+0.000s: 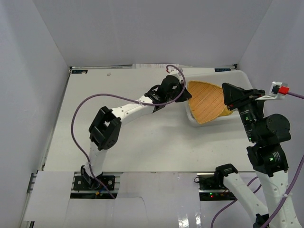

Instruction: Place the plates into the plastic bin on the countertop

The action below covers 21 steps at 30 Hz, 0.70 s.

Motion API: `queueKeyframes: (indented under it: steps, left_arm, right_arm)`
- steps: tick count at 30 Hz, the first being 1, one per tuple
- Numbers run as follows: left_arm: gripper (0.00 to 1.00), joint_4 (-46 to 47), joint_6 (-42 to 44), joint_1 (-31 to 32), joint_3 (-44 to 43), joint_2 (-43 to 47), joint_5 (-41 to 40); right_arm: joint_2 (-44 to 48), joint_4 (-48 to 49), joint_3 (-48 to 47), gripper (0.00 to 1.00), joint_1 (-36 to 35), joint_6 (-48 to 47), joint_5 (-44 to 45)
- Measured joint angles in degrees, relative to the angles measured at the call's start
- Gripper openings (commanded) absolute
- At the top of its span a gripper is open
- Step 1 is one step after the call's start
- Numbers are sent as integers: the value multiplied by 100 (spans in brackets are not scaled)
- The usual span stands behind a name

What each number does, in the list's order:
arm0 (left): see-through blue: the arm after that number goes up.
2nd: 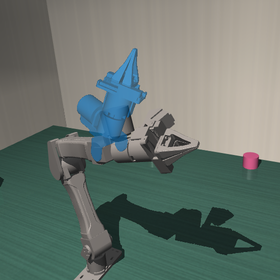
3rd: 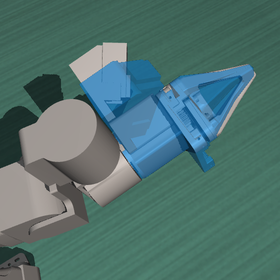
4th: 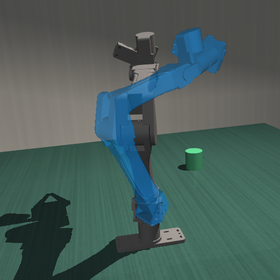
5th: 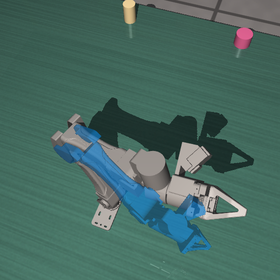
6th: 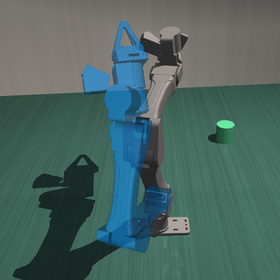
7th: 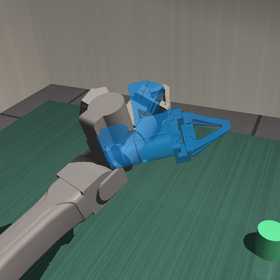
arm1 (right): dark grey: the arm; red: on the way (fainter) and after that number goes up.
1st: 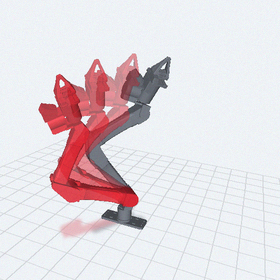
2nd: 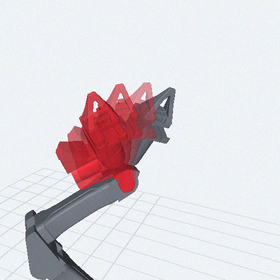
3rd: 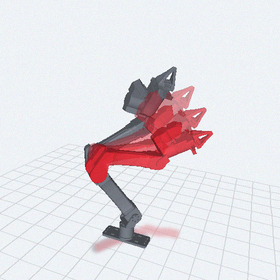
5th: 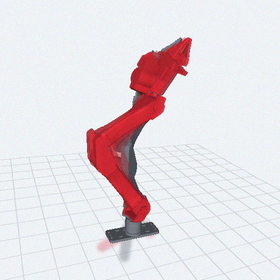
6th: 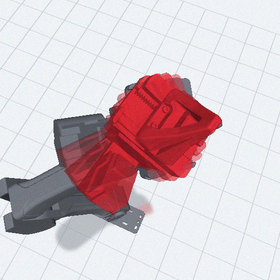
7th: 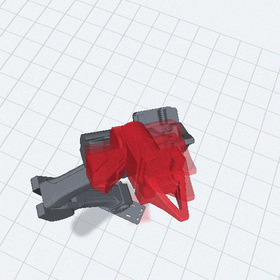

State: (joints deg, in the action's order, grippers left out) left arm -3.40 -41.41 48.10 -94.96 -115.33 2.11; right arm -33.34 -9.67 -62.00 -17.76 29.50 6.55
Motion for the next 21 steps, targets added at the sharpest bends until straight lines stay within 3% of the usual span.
queueKeyframes:
  steps: [7, 9, 11, 12, 15, 21]
  left_arm:
    - [0, -164, -433, -208, -2035, -1755, 365]
    - [19, -275, -422, -227, -2402, -2055, 339]
    - [44, -328, -450, -251, -2457, -2203, 361]
    - [69, -243, -442, -260, -2470, -2216, 411]
    - [97, -155, -376, -251, -2520, -2050, 426]
    - [98, -369, 175, -256, -1993, -1244, 291]
  right_arm:
    - [-15, -125, 2, 31, 0, -11, -57]
    - [-33, -138, 9, 33, 0, -4, -94]
    - [-48, -140, 44, 34, 0, 0, -120]
    - [-50, -140, 74, 34, 0, 2, -136]
    - [-92, -192, 118, 38, 0, 13, -160]
    - [-103, -293, 142, 52, 0, 4, -181]
